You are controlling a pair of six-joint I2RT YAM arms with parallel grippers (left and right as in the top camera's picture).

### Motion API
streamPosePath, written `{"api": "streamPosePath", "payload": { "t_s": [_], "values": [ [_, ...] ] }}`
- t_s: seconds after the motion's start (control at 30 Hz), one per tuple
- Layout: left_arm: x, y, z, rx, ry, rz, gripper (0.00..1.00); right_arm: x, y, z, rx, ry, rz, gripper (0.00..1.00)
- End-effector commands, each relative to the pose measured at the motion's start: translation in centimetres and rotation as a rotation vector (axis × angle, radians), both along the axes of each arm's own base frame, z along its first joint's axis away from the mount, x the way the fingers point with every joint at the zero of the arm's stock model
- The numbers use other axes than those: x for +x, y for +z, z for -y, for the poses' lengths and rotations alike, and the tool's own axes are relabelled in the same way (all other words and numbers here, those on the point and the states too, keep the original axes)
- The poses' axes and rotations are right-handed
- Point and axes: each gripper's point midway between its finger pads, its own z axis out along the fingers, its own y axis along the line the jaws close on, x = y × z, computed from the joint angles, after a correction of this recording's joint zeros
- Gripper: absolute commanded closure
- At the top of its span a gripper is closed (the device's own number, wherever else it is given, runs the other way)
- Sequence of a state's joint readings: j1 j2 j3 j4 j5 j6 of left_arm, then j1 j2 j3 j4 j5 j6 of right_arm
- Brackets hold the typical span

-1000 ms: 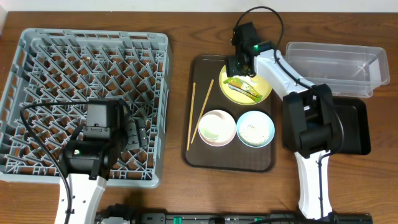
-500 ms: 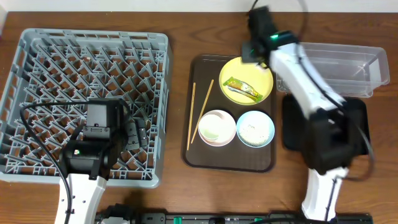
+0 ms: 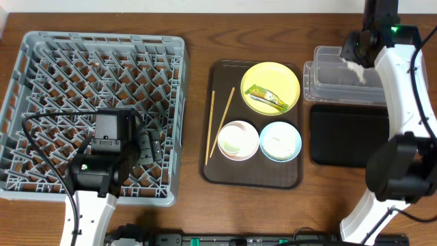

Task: Sort waste into correct bins and load items into the dishwasher
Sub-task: 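Carry the tissue with the right gripper and drop it into the clear bin, then grasp the green snack wrapper on the yellow plate with the right gripper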

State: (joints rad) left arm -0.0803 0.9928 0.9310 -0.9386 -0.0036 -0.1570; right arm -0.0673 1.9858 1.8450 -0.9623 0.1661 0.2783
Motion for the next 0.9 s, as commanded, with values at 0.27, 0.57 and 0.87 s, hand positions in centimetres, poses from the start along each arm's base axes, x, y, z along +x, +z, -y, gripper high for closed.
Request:
{"api": "streamPosePath", "payload": {
  "t_s": [0.27, 0.57, 0.87],
  "values": [
    [0.2, 0.6, 0.0, 0.006, -0.005, 0.015, 0.09, 1.0, 5.4, -6.0, 0.146, 0.229, 0.169, 0.17],
    [0.2, 0.6, 0.0, 0.006, -0.004, 0.015, 0.09, -2.5, 1.1, -18.6, 0.068, 0.905, -0.003, 0.23],
    [0.1, 0.6, 0.0, 0.006, -0.004, 0.010, 0.09, -4.5, -8.1, -22.4, 0.015, 1.037, -0.259, 0.23]
  ]
}}
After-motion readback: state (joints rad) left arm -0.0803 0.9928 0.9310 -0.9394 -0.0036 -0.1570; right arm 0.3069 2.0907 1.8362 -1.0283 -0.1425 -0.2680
